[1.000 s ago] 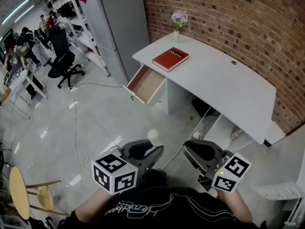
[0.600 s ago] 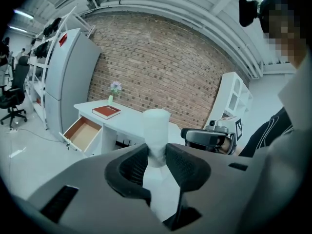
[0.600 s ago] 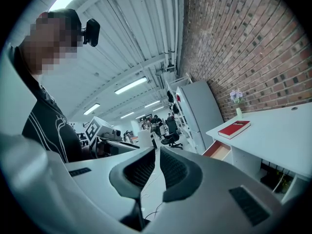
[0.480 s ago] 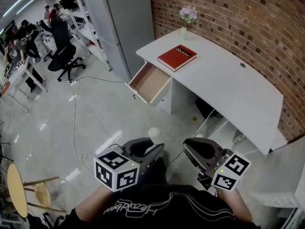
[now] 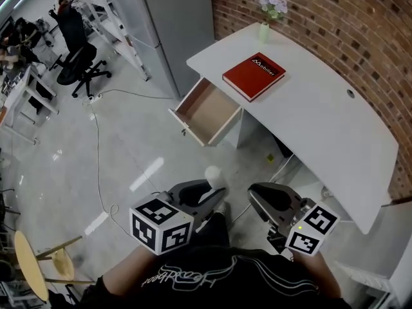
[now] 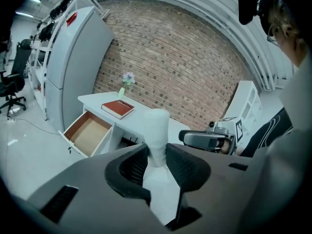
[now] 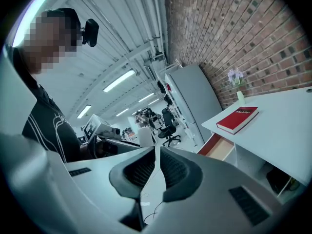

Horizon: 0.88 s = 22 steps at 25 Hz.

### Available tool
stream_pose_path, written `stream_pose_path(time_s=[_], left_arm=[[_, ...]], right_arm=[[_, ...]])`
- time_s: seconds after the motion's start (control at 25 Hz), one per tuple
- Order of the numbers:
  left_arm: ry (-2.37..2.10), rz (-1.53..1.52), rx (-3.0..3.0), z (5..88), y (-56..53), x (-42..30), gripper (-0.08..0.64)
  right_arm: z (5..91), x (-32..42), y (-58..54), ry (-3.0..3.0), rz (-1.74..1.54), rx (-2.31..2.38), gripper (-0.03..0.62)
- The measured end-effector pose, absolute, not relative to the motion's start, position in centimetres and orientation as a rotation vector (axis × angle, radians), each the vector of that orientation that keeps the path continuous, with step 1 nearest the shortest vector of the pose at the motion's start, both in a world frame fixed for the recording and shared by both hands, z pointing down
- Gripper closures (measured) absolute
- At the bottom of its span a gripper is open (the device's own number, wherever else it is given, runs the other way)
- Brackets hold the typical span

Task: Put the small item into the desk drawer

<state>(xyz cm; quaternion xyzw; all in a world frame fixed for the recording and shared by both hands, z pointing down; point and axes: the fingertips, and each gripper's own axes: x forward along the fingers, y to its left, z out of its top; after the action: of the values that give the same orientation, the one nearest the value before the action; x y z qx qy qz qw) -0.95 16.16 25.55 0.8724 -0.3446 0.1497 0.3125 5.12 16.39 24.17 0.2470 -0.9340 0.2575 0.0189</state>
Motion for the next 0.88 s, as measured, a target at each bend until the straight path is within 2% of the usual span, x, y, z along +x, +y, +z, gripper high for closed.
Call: stream_pose_path(time_s=[0.4, 0.88], left_arm=[[-0.884, 0.467, 2.25, 30.8, 1.2, -6.3, 0.431], [-0.997, 0.605, 2.291, 35.8, -8.5, -10.8, 0.431]], right_arm=[[28.9, -0.8, 1.9, -2.779, 0.873, 0.763, 0.533], [34.1, -3.3, -4.5, -2.658, 0.869, 0.812, 0.534]])
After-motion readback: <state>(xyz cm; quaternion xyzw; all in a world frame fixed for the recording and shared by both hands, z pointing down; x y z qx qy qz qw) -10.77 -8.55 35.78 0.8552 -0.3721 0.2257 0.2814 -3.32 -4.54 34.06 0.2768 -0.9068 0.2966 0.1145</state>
